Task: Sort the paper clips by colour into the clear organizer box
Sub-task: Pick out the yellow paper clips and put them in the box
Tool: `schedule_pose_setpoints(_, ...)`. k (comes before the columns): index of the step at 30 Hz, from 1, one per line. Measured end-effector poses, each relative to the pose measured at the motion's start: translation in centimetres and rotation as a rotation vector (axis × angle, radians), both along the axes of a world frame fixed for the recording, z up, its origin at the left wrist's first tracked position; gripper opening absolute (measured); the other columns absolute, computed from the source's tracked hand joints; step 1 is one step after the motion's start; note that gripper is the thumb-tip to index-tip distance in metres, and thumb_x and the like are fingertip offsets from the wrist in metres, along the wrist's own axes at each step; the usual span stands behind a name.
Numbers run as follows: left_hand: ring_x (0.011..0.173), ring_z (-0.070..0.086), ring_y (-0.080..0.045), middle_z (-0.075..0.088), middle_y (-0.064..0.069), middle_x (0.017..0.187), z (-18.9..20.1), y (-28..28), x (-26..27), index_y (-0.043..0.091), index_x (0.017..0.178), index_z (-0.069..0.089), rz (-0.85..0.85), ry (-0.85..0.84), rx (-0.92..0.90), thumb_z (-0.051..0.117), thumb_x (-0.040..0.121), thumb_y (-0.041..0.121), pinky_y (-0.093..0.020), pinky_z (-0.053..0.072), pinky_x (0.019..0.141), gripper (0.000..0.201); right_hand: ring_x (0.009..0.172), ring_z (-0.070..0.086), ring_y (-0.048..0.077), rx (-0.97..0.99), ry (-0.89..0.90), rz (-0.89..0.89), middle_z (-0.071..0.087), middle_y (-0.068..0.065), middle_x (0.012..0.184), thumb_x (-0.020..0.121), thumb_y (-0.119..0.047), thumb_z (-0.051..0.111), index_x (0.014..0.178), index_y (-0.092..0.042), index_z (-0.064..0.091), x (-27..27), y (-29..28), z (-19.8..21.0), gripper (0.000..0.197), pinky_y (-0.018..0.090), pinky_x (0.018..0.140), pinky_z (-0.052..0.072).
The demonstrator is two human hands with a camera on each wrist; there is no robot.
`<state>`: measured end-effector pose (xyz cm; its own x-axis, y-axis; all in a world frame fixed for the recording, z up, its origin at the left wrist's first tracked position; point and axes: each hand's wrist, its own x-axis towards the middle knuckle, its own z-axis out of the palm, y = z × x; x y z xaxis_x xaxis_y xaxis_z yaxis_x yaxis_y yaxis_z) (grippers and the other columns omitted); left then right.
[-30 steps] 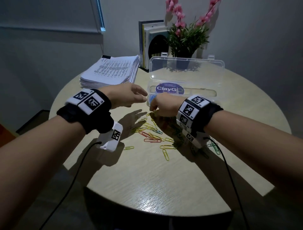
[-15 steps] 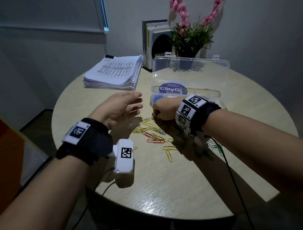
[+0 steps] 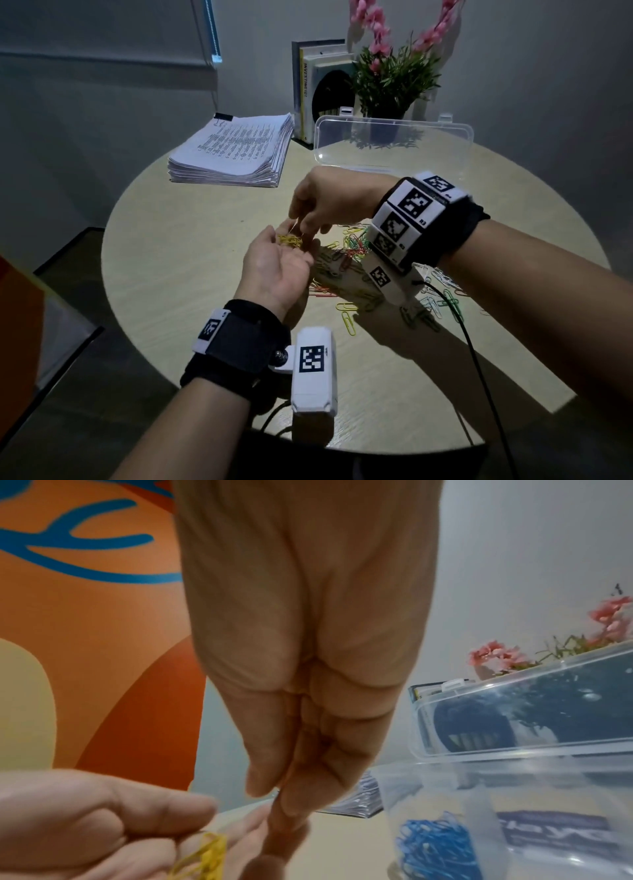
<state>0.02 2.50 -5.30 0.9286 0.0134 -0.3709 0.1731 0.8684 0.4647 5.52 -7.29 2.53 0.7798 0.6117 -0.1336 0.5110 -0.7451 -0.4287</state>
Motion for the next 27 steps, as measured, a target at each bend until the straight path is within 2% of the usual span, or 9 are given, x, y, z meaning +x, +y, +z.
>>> schedule_pose_setpoints(2,0.124,0.048,-0.029,0.051,-0.018,0.133,-0.1,0.2,-0.2,0.003,0.126,0.049,0.026,0.009,-0.052,0.022,0.104,0.026,-0.038,0.034,0.104,0.043,0.059,0.063,0.005,-0.015,0.002,-0.06,0.068,0.002,0.081,0.088,-0.006,0.064,0.11,-0.005,0.067,0.3,-0.6,-0.3,0.023,0.009,0.048,0.047)
schedule_pose_setpoints(4,0.131,0.042,-0.031,0.049,-0.019,0.135,-0.1,0.7,-0.3,0.001,0.13,0.047,0.025,0.014,-0.066,0.023,0.104,0.026,-0.039,0.035,0.101,0.044,0.064,0.065,0.011,-0.083,-0.028,-0.118,0.07,0.005,0.084,0.09,-0.003,0.06,0.107,-0.005,0.07,0.7,-1.3,-0.8,0.021,0.014,0.055,0.052)
schedule_pose_setpoints(6,0.126,0.046,-0.03,0.052,-0.018,0.126,-0.3,1.3,-0.2,0.001,0.12,0.052,0.028,0.018,-0.058,0.025,0.104,0.026,-0.039,0.038,0.098,0.04,0.073,0.062,0.013,-0.185,-0.069,-0.113,0.069,0.002,0.086,0.089,-0.004,0.059,0.106,-0.008,0.072,0.7,-1.6,-1.6,0.022,0.015,0.06,0.048)
schedule_pose_setpoints(8,0.11,0.054,-0.029,0.056,-0.017,0.114,-0.2,2.1,-0.1,0.0,0.108,0.054,0.04,0.028,-0.051,0.028,0.103,0.026,-0.038,0.04,0.094,0.037,0.084,0.059,0.011,-0.276,-0.13,-0.054,0.07,0.0,0.097,0.089,-0.011,0.063,0.107,-0.012,0.073,0.4,-1.7,-2.4,0.021,0.017,0.066,0.042)
schedule_pose_setpoints(10,0.097,0.057,-0.028,0.057,-0.017,0.106,-0.1,2.7,0.1,0.0,0.105,0.054,0.064,0.039,-0.052,0.03,0.103,0.027,-0.038,0.042,0.092,0.037,0.094,0.06,0.014,-0.304,-0.133,-0.033,0.07,0.0,0.108,0.09,-0.019,0.062,0.11,-0.014,0.072,0.2,-1.7,-3.1,0.022,0.018,0.072,0.04)
schedule_pose_setpoints(12,0.095,0.057,-0.028,0.058,-0.017,0.104,0.0,3.3,0.2,0.0,0.105,0.055,0.081,0.038,-0.053,0.031,0.103,0.027,-0.038,0.043,0.092,0.037,0.101,0.061,0.016,-0.314,-0.131,-0.032,0.069,0.001,0.111,0.091,-0.019,0.062,0.112,-0.014,0.07,0.1,-1.5,-3.5,0.023,0.019,0.074,0.042)
schedule_pose_setpoints(18,0.093,0.058,-0.028,0.058,-0.016,0.1,-0.2,3.8,0.2,0.0,0.103,0.055,0.081,0.043,-0.047,0.033,0.102,0.028,-0.038,0.044,0.088,0.036,0.106,0.057,0.024,-0.45,-0.142,-0.013,0.063,0.009,0.114,0.096,-0.024,0.051,0.117,-0.007,0.062,0.3,-0.8,-4.0,0.029,0.026,0.078,0.039)
schedule_pose_setpoints(24,0.094,0.058,-0.027,0.058,-0.016,0.099,-0.3,4.3,0.0,0.0,0.101,0.056,0.09,0.04,-0.059,0.035,0.101,0.026,-0.037,0.045,0.084,0.034,0.091,0.05,0.016,-0.476,-0.109,-0.023,0.059,0.001,0.105,0.095,-0.025,0.053,0.116,-0.014,0.061,0.3,-0.8,-3.5,0.025,0.026,0.075,0.04)
schedule_pose_setpoints(27,0.094,0.058,-0.027,0.058,-0.015,0.098,-0.4,4.5,-0.2,0.0,0.099,0.056,0.083,0.049,-0.042,0.034,0.101,0.026,-0.037,0.046,0.079,0.034,0.088,0.051,0.014,-0.411,-0.112,-0.014,0.061,0.002,0.104,0.094,-0.02,0.055,0.114,-0.013,0.063,0.3,-0.4,-2.9,0.023,0.023,0.067,0.041)
